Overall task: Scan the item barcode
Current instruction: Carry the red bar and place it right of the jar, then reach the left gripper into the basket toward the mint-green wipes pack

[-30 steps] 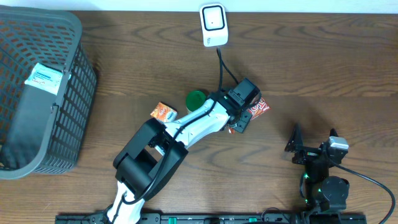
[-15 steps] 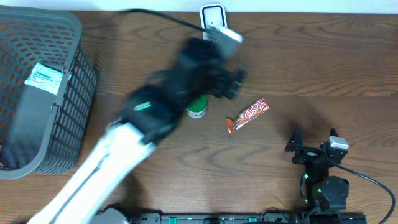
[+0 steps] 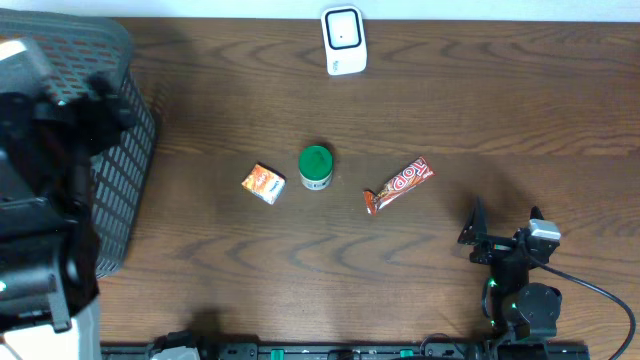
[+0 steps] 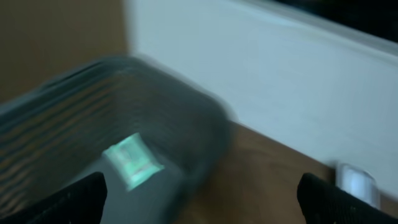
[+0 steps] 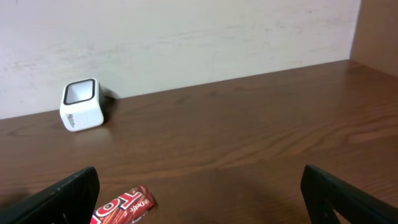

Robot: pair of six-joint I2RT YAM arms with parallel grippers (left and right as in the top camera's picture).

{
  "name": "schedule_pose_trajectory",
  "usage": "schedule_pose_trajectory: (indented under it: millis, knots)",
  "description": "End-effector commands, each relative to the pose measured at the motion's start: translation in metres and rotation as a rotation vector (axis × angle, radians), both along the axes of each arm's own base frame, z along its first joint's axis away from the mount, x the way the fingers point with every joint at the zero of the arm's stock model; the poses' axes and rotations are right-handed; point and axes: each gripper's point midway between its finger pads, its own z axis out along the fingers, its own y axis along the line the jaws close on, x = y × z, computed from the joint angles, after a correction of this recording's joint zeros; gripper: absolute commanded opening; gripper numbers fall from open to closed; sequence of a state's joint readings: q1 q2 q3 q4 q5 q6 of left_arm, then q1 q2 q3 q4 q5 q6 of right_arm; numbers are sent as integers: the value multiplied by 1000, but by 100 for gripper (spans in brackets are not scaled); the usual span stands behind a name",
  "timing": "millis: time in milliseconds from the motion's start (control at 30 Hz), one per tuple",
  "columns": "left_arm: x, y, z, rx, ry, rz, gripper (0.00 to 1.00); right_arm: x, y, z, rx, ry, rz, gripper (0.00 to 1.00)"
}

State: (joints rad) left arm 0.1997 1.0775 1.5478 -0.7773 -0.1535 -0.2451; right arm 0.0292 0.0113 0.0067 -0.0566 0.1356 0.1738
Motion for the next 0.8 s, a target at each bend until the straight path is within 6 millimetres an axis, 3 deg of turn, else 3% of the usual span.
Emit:
schedule_pose_trajectory:
  millis: [0, 200, 467, 633, 767]
  knots:
    - [-4, 38, -22, -123, 19, 179, 98, -1, -3, 0, -11, 2, -17, 99]
    - [14, 66, -56, -131, 129, 238, 98, -1, -3, 0, -11, 2, -17, 99]
    - [66, 93, -132, -243, 270, 305, 98, -1, -4, 0, -11, 2, -18, 99]
    - [76, 122, -178, -403, 275, 468, 98, -1, -3, 0, -11, 2, -17, 99]
    - [87, 136, -211, -449, 315, 492, 98, -1, -3, 0, -11, 2, -17, 99]
